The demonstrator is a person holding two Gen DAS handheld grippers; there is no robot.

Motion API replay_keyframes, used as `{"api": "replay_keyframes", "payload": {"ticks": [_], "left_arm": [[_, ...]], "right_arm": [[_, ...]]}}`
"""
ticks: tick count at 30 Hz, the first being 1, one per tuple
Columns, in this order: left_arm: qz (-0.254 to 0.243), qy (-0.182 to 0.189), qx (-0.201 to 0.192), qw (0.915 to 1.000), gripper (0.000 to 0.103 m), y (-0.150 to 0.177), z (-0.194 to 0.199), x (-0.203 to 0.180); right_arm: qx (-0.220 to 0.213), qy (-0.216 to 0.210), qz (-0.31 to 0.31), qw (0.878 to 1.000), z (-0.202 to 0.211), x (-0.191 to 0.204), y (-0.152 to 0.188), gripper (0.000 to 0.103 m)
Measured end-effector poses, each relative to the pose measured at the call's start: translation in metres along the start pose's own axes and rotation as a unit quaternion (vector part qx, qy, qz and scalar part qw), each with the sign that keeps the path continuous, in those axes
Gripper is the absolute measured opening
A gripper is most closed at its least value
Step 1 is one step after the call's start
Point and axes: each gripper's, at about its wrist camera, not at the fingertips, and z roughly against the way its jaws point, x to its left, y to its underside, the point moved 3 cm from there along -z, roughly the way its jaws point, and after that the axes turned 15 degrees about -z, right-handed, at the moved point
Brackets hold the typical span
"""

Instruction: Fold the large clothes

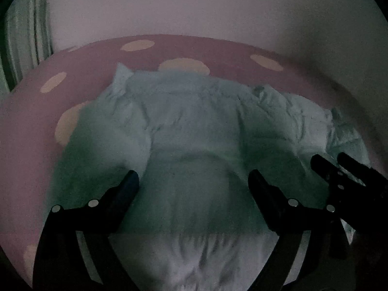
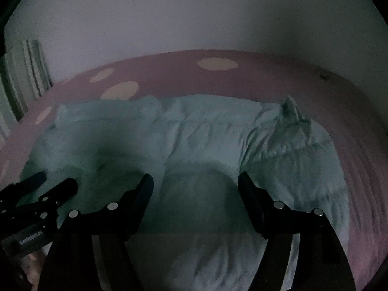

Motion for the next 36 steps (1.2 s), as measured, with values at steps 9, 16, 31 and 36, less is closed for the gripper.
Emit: {"api": "replay_keyframes", "payload": {"ticks": [9,16,31,36], "left_arm": [[-0.04,-0.021,0.035,0.9983,0.092,0.028,-0.032,-0.015],[-0.033,-0.012,0.027,0.999,0.085,0.02,-0.008,-0.012],[0.017,-0.032,0.057,0.9977,0.087,-0.052,-0.073,0.049],[-0.029,-0.043,0.066,0.9965,0.089,-0.043,-0.094,0.04]], "right_arm": [[0.033,0.028,0.031,0.999,-0.034,0.001,0.036,0.072],[0.028,0.01,0.021,0.999,-0.011,0.001,0.02,0.072],[0.05,0.031,-0.002,0.998,-0.08,0.007,-0.053,0.073],[0.057,0.044,0.004,0.997,-0.102,0.003,-0.041,0.076]]}}
